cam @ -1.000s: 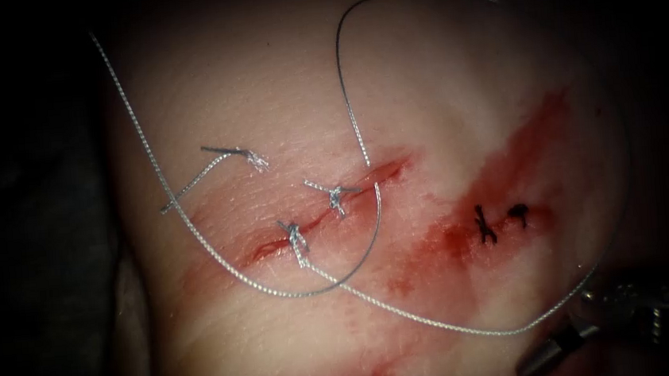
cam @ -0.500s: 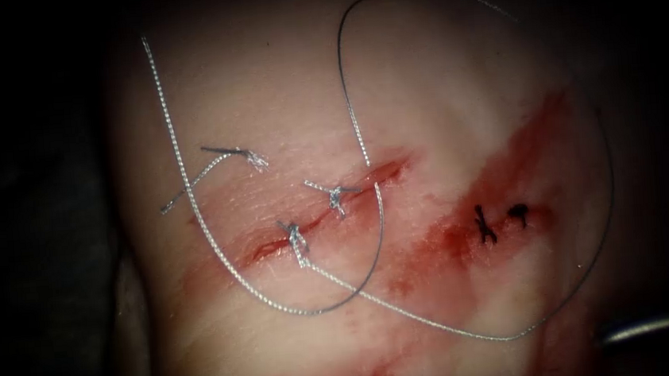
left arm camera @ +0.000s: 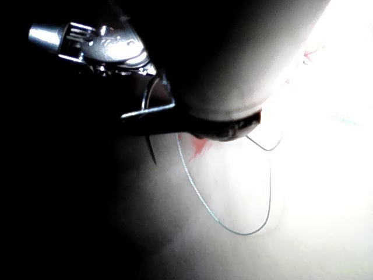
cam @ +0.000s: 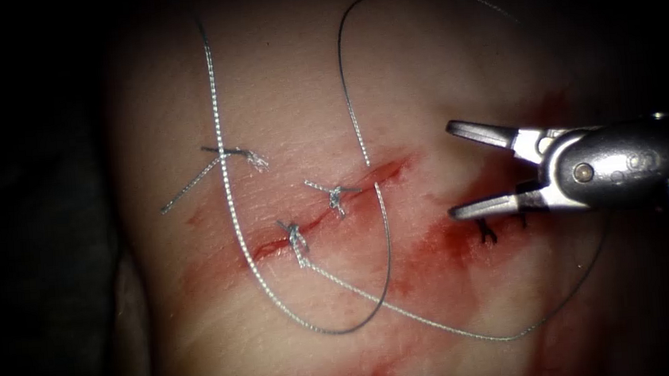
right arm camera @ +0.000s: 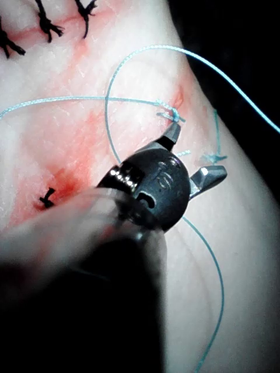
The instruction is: Wound Closure
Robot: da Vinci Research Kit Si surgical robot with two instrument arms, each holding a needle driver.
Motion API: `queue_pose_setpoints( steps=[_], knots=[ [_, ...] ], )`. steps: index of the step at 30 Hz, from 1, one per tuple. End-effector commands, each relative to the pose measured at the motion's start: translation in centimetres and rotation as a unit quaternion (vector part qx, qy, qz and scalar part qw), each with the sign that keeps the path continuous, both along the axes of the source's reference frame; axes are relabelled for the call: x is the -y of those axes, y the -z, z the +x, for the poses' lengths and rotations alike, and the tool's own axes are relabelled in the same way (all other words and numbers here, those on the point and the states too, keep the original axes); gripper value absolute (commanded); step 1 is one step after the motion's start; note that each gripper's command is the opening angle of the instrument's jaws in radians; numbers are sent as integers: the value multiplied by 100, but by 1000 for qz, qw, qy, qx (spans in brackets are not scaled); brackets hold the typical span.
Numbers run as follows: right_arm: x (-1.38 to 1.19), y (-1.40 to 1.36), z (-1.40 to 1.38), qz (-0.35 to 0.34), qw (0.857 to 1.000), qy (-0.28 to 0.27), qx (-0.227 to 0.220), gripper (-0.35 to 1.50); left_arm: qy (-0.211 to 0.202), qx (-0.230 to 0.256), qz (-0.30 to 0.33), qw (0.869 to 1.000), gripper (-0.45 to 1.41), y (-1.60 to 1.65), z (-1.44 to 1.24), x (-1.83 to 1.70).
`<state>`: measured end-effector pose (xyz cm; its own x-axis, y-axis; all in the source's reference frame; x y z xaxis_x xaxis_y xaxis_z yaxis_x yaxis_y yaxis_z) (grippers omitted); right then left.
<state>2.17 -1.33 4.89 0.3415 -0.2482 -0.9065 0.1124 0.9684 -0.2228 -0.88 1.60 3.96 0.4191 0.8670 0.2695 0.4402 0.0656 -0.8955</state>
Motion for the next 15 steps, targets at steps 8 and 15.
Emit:
queue_pose_setpoints(
  steps=[8,15],
  knots=[
    [26,-58,35,-195,976,91,24,91,-8,6,0,1000,-45,-10,-8,1],
    [44,-77,47,-278,945,166,51,93,-7,6,-1,1000,-45,-10,-8,1]
  ],
)
